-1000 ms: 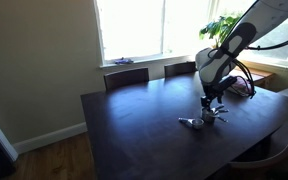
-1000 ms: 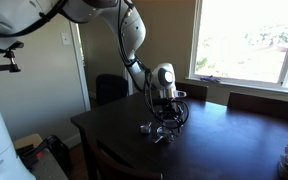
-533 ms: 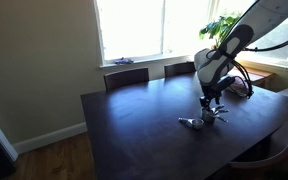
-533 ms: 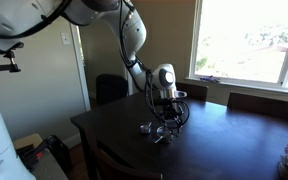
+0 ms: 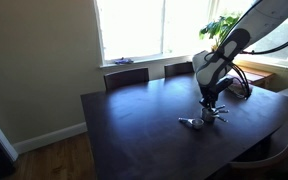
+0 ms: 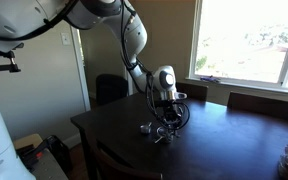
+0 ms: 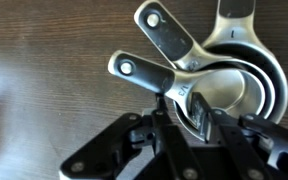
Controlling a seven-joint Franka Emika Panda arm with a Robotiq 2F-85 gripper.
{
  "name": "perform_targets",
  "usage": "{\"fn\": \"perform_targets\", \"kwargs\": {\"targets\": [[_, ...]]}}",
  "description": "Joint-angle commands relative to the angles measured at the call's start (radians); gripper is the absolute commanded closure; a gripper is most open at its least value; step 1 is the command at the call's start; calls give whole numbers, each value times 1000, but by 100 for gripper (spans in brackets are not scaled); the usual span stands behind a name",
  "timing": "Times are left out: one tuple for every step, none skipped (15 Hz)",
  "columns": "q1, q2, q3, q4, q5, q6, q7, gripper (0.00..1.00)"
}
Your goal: Unstack the silver measuring cups
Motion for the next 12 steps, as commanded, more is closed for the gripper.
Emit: {"fn": "perform_targets", "kwargs": {"targets": [[-3, 3, 6, 12, 3, -21, -8, 95], [-2, -1, 6, 8, 1, -18, -9, 96], [-2, -5, 6, 4, -1, -15, -12, 98], [0, -11, 6, -2, -3, -10, -15, 97], [1, -19, 6, -9, -6, -2, -20, 95], [2, -29, 6, -20, -9, 5, -24, 95], [2, -40, 8, -31, -10, 12, -32, 95], [2, -48, 9, -37, -11, 16, -36, 95], [3, -57, 9, -45, -13, 17, -40, 95], [2, -64, 11, -51, -14, 21, -47, 95], [2, -73, 12, -61, -18, 29, -56, 95], [1, -80, 15, -69, -21, 35, -71, 94]]}}
